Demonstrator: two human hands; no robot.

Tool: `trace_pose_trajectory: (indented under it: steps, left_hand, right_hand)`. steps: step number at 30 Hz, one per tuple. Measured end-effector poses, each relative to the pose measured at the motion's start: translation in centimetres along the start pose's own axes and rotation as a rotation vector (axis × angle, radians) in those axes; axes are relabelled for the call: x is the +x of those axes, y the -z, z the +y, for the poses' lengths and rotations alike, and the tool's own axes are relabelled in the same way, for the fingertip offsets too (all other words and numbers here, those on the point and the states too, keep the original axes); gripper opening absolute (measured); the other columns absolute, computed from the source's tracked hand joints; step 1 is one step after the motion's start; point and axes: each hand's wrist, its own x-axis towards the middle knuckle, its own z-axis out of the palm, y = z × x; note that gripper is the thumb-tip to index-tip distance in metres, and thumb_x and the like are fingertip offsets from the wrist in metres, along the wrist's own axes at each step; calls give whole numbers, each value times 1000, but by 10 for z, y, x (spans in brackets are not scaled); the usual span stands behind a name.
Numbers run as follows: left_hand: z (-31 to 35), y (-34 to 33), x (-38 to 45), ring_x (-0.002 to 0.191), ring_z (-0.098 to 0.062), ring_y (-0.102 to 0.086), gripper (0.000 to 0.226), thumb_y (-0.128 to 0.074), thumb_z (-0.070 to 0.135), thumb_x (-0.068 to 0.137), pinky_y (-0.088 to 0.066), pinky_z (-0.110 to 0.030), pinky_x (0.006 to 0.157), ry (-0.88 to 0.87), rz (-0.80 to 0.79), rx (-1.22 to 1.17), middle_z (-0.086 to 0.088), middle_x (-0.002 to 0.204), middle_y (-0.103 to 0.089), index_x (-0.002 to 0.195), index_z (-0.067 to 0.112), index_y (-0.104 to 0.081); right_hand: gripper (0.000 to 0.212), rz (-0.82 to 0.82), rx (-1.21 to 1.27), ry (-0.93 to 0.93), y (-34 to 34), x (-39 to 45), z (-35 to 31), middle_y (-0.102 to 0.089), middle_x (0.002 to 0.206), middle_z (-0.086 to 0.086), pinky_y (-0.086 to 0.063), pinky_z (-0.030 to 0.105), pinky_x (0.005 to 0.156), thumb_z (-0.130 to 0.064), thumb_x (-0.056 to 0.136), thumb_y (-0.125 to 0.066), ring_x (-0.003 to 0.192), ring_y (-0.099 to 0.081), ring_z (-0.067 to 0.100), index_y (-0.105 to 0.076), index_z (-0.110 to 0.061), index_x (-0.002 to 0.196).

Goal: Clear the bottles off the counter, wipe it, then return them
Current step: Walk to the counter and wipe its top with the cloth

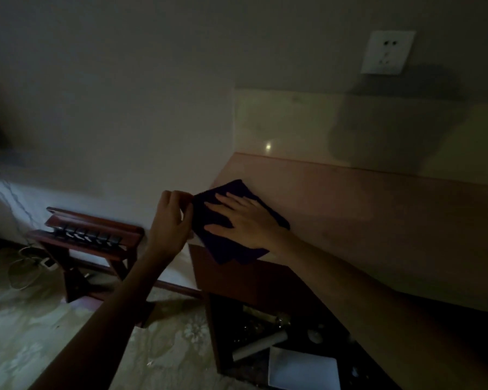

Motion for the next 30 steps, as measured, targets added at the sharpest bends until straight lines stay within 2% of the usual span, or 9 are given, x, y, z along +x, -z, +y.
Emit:
trace_pose_trajectory:
  steps: [4, 7, 13, 19, 23, 30]
  left_hand:
    - [58, -45, 0, 93, -19, -55, 26, -42, 28, 98, -52, -40, 79, -34, -15, -23, -3, 108, -46, 110, 10, -56]
    - [109, -92, 1, 98, -22, -57, 34, -42, 34, 94, -50, -38, 82, -65, -115, -13, -6, 113, -48, 115, 11, -57]
    - [193, -175, 0, 104, -32, -56, 52, -34, 55, 84, -47, -43, 82, -256, -309, 234, -6, 115, -51, 118, 23, -58]
    - [239, -206, -15, 106, -31, -56, 56, -27, 61, 86, -43, -43, 81, -374, -361, 350, -1, 120, -56, 121, 33, -61]
    - [237, -200, -16, 105, -33, -56, 62, -20, 64, 88, -43, -44, 81, -380, -383, 359, -1, 126, -55, 124, 34, -61]
    - [248, -204, -27, 116, -33, -52, 73, -15, 72, 81, -41, -50, 89, -270, -388, 393, 0, 133, -53, 131, 38, -55]
  right_hand:
    - [69, -7, -31, -94, 18, -58, 77, -3, 163, -14, -7, 40, 122, -76, 88, -14, 151, -3, 11, -8, -48, 151]
    - [69, 13, -46, -227, 36, -119, 147, -3, 163, -14, -7, 40, 122, -78, 87, -13, 151, -4, 11, -8, -50, 150]
    - [68, 60, -40, -474, 63, -232, 259, -8, 163, -13, -9, 41, 121, -78, 87, -17, 151, -6, 13, -13, -50, 150]
    - [67, 69, -59, -701, 86, -338, 348, -10, 163, -11, -12, 42, 117, -76, 88, -20, 151, -9, 14, -16, -49, 150]
    - [68, 56, -46, -829, 98, -394, 369, -8, 163, -12, -9, 43, 117, -77, 88, -17, 151, -7, 13, -15, -49, 150]
    - [70, 100, -73, -873, 97, -446, 345, -8, 164, -10, -10, 41, 118, -76, 88, -13, 151, -9, 15, -14, -46, 151]
